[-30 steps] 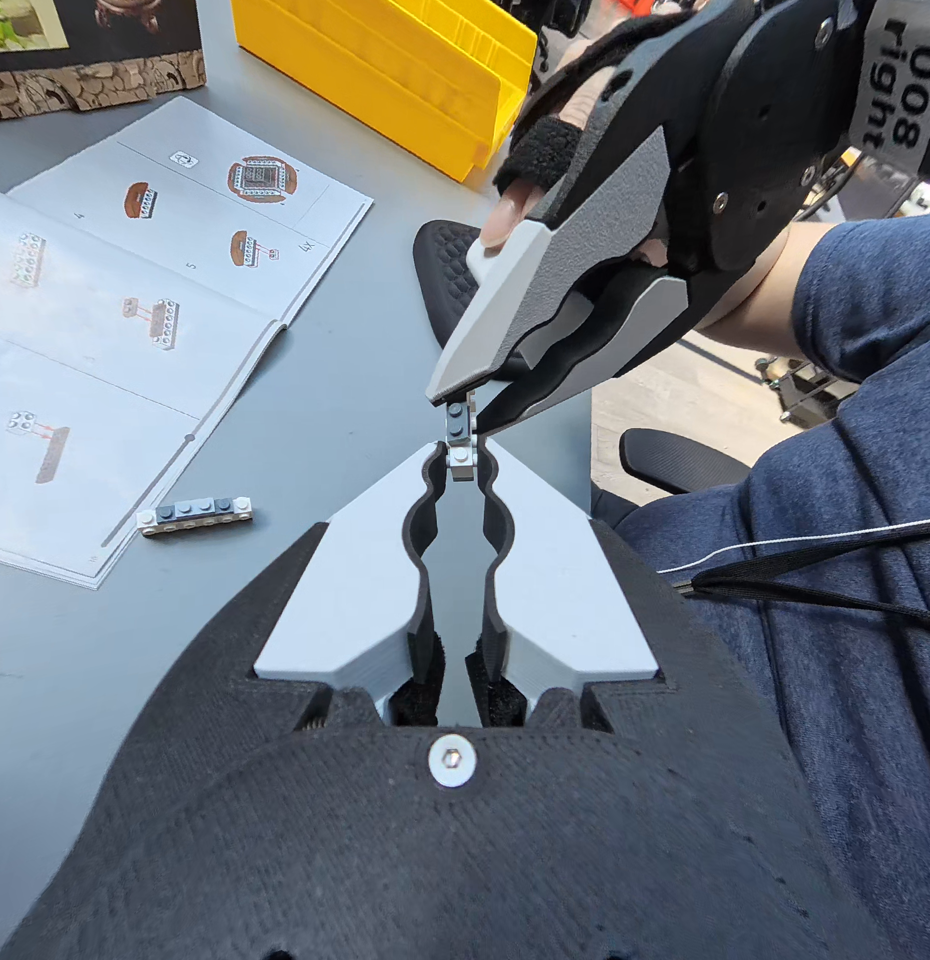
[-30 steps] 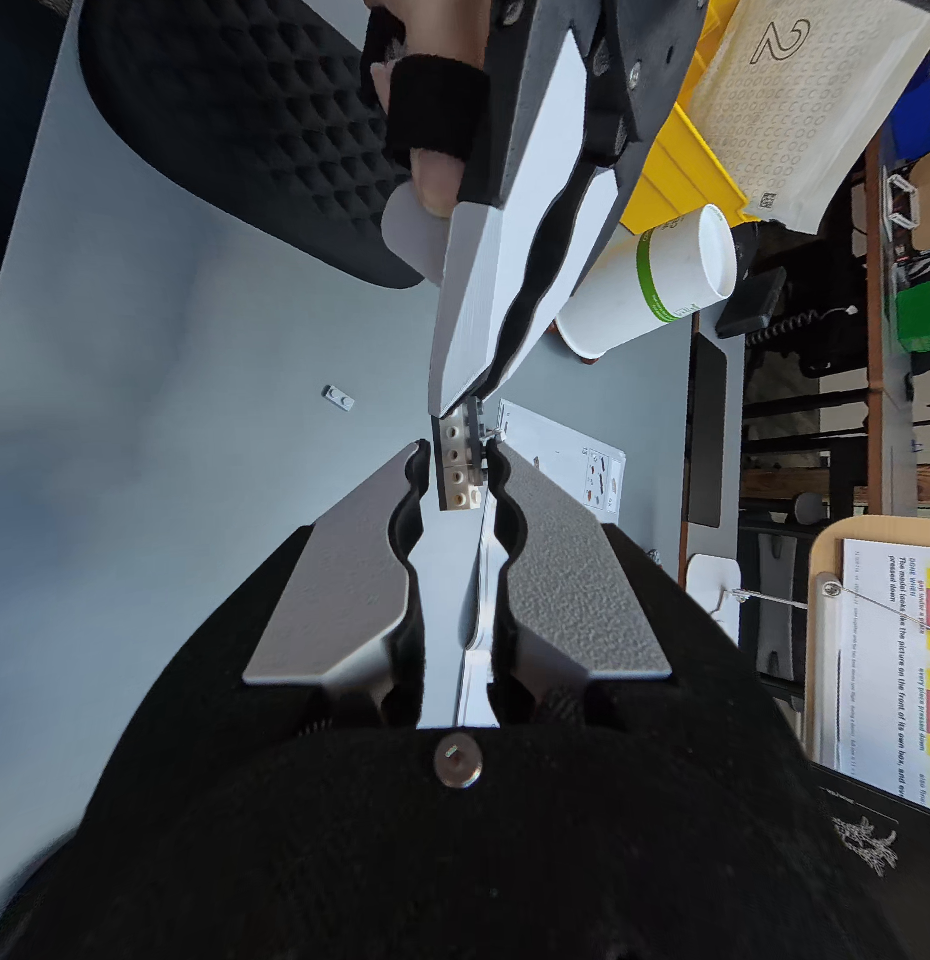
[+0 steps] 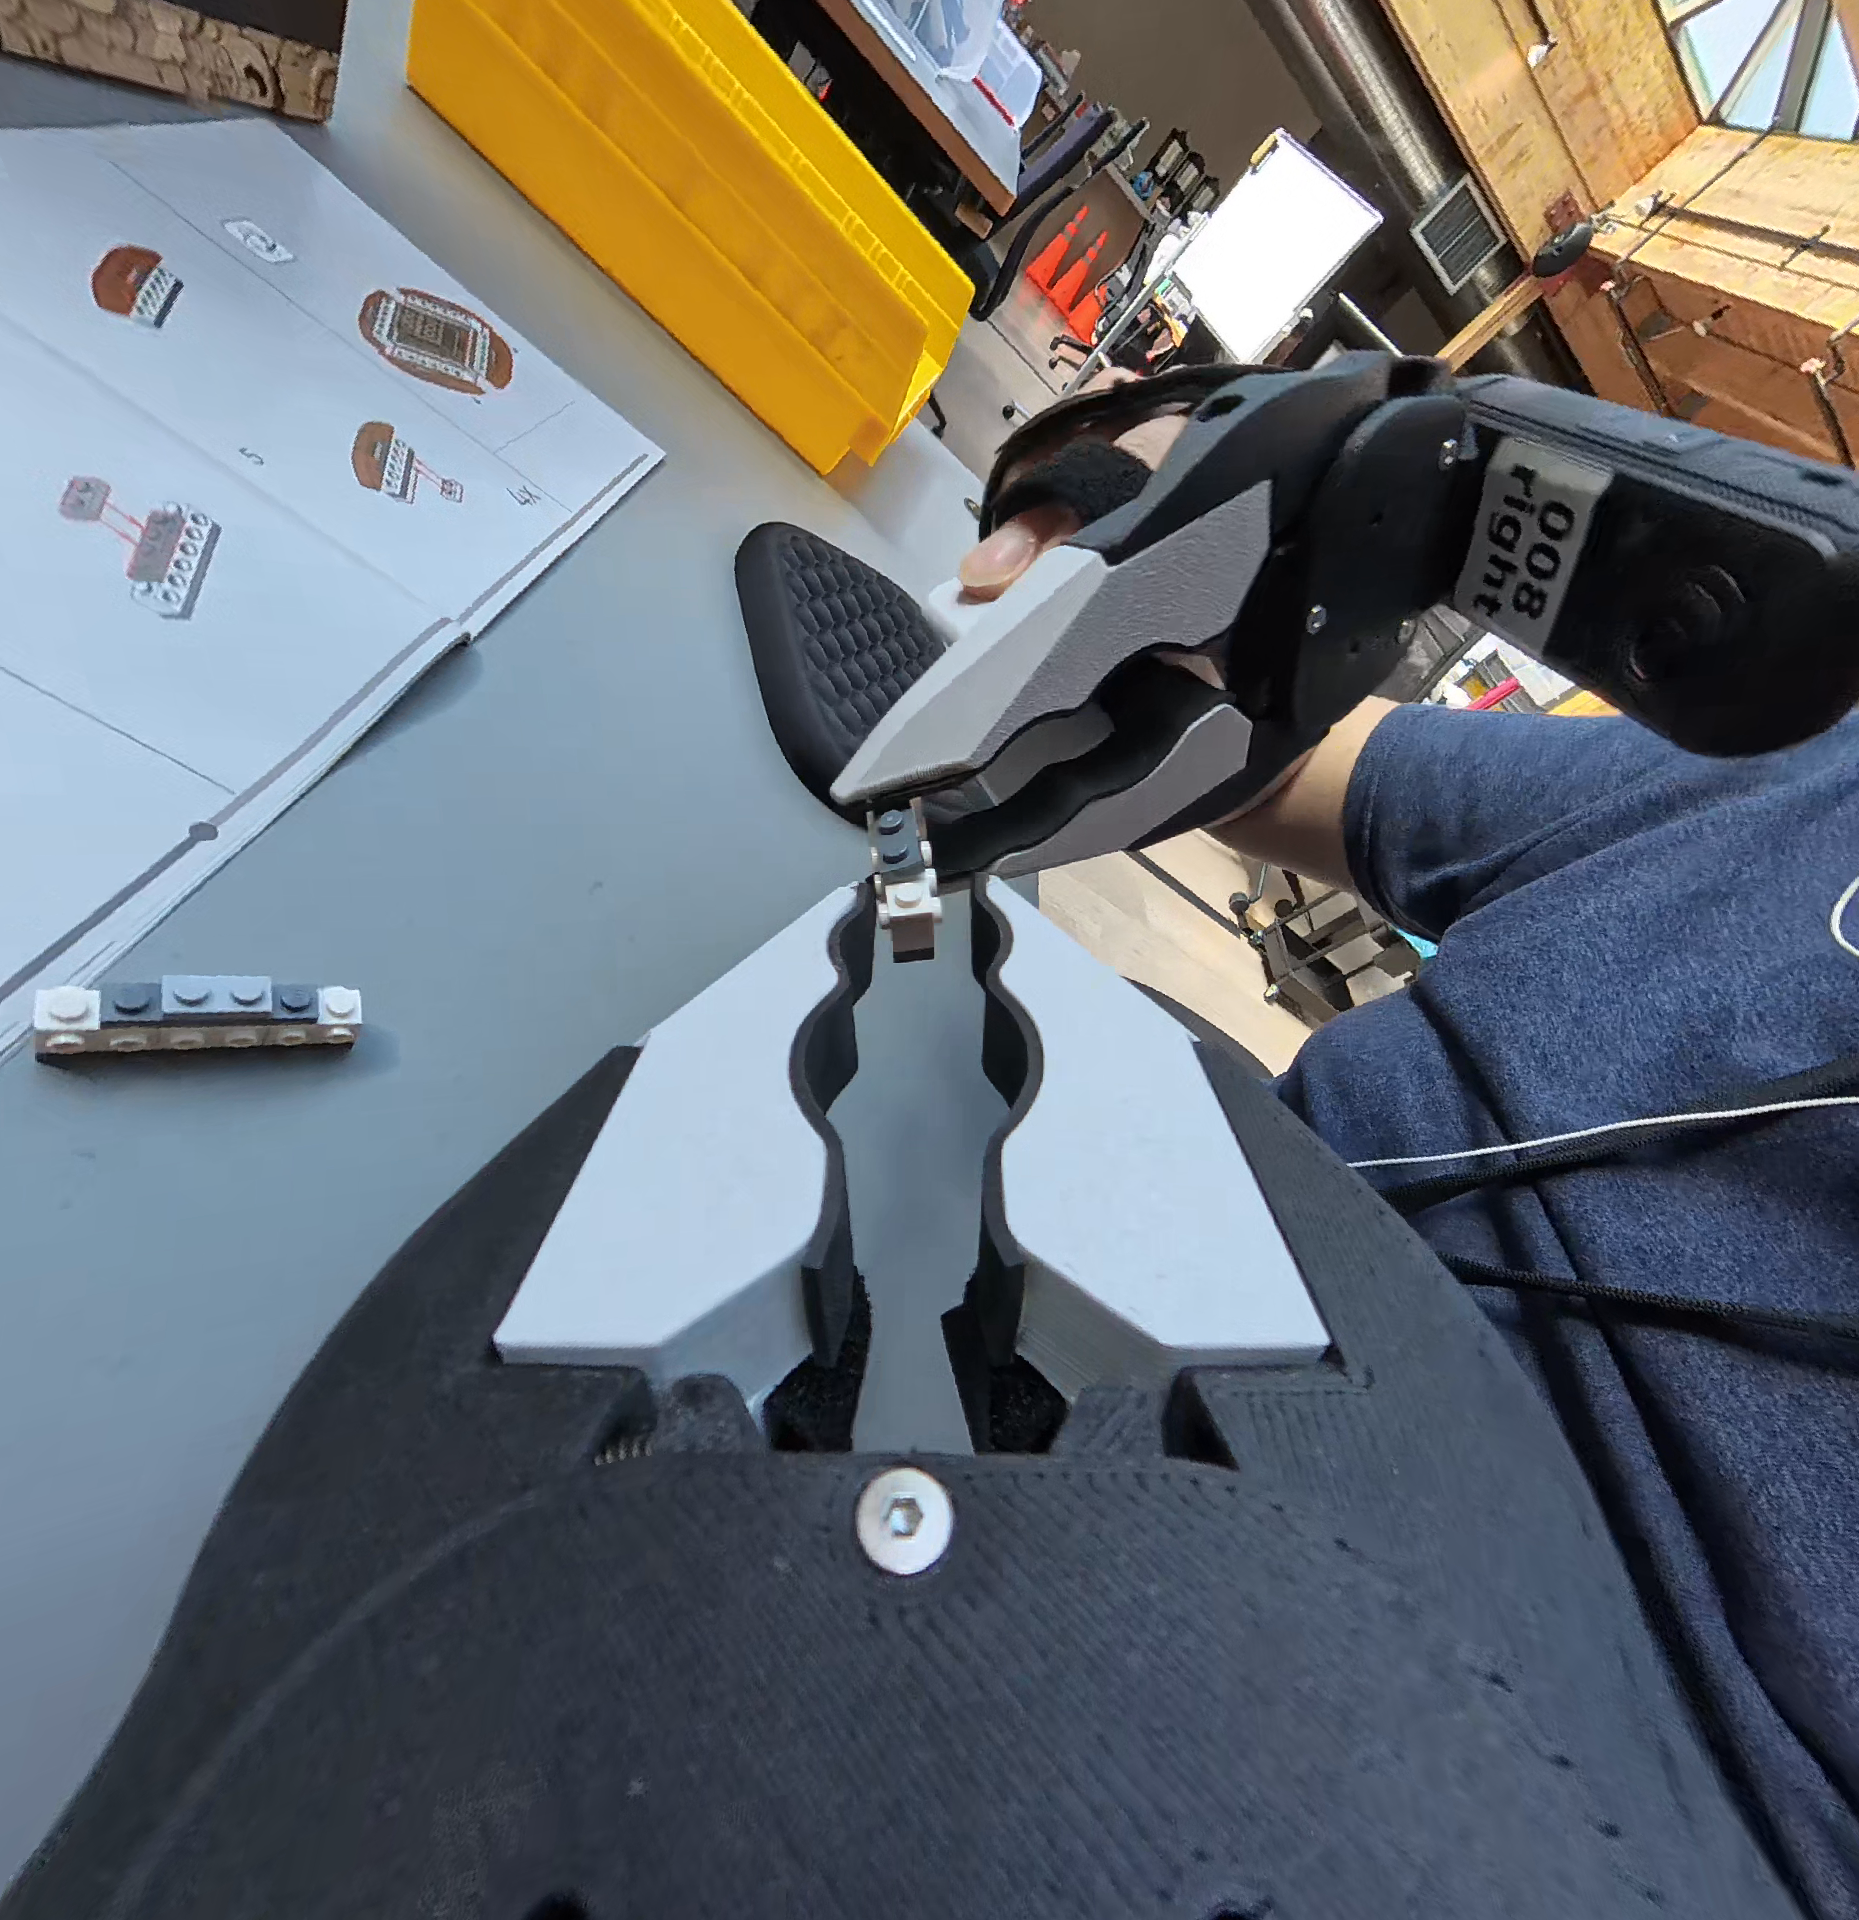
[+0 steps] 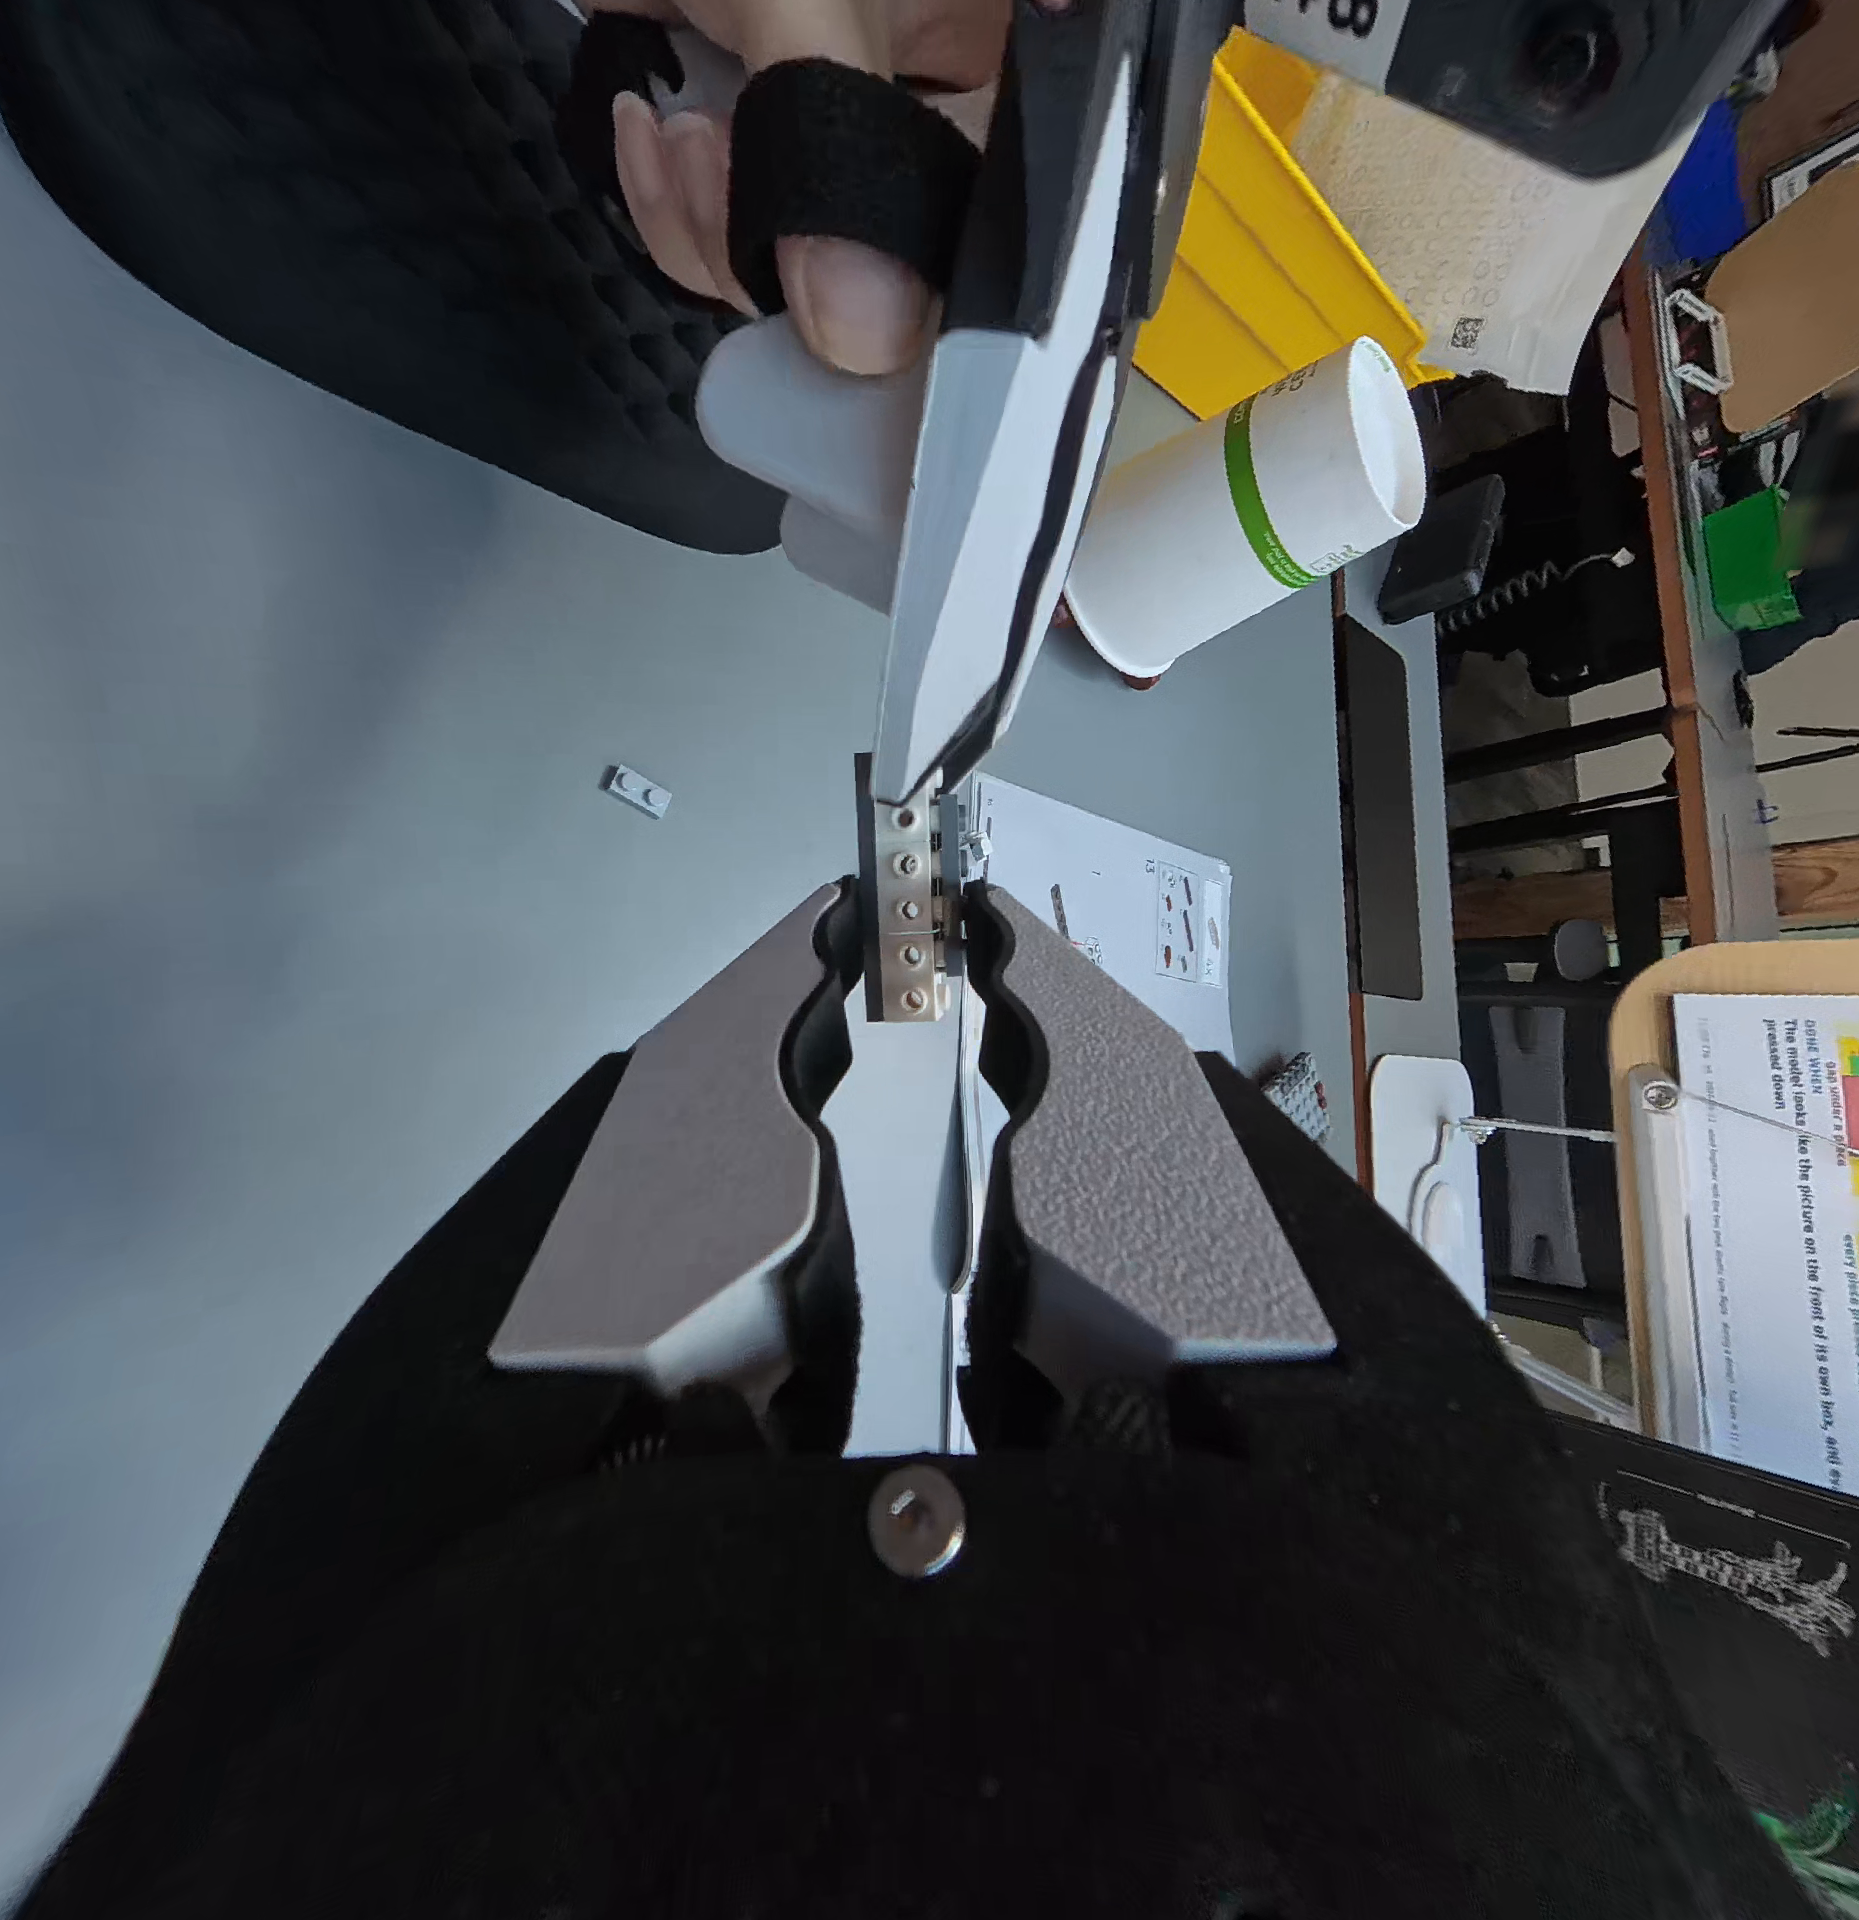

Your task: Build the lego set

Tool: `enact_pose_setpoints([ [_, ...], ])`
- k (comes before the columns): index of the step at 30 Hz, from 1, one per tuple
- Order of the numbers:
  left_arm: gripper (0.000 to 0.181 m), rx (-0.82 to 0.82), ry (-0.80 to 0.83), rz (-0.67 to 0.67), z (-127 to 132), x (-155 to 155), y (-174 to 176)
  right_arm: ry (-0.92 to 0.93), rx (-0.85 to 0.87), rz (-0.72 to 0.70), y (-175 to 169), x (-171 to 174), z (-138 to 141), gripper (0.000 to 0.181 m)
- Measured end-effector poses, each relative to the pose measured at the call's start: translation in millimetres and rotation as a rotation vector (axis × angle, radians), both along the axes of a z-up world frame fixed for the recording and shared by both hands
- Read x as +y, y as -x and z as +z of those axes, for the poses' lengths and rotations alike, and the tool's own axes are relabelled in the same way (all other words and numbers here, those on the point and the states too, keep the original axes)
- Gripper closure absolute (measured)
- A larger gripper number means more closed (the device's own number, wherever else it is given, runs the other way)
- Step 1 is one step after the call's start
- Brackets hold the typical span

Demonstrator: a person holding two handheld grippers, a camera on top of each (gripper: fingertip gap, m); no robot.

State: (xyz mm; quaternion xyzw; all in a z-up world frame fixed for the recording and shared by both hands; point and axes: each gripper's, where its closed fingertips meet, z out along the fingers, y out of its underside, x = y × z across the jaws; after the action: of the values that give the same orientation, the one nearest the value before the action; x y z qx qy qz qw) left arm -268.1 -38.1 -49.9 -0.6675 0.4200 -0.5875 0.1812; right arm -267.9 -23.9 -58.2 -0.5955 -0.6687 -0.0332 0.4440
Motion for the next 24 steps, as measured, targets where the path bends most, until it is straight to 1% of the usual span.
enact_pose_setpoints([
  [2,0.146,-0.047,-0.113,0.012,10,3,4,0.066,0.050,-0.023,-5,3,4,0.163],
  [3,0.136,-0.045,-0.215,0.032,11,6,7,0.124,0.083,-0.029,-7,3,5,0.163],
  [4,0.129,-0.033,-0.338,0.055,12,8,9,0.199,0.113,-0.033,-8,2,5,0.163],
  [5,0.127,-0.022,-0.467,0.072,14,10,11,0.266,0.140,-0.040,-10,1,5,0.163],
  [7,0.124,0.003,-0.698,0.060,18,5,10,0.372,0.185,-0.036,-10,-1,7,0.163],
  [9,0.121,0.064,-0.867,0.035,15,2,6,0.440,0.201,-0.032,-10,-2,8,0.163],
  [11,0.126,0.127,-1.009,0.015,11,5,2,0.480,0.188,-0.034,-9,-4,6,0.163],
  [12,0.132,0.146,-1.068,-0.002,10,4,1,0.489,0.180,-0.035,-8,-5,6,0.163],
  [15,0.143,0.177,-1.194,-0.070,6,-2,-6,0.509,0.169,-0.021,-3,-10,7,0.163],
  [17,0.148,0.218,-1.244,-0.090,1,0,-9,0.505,0.152,-0.022,-2,-11,8,0.163],
  [18,0.156,0.223,-1.256,-0.101,-1,0,-9,0.500,0.138,-0.024,-3,-11,8,0.163],
  [19,0.159,0.225,-1.259,-0.109,-2,0,-10,0.498,0.124,-0.026,-3,-12,7,0.163],
  [21,0.163,0.219,-1.252,-0.108,-1,-1,-11,0.497,0.109,-0.026,-2,-13,5,0.163],
  [24,0.163,0.216,-1.217,-0.111,-2,-2,-11,0.498,0.092,-0.026,-2,-14,4,0.163],
])
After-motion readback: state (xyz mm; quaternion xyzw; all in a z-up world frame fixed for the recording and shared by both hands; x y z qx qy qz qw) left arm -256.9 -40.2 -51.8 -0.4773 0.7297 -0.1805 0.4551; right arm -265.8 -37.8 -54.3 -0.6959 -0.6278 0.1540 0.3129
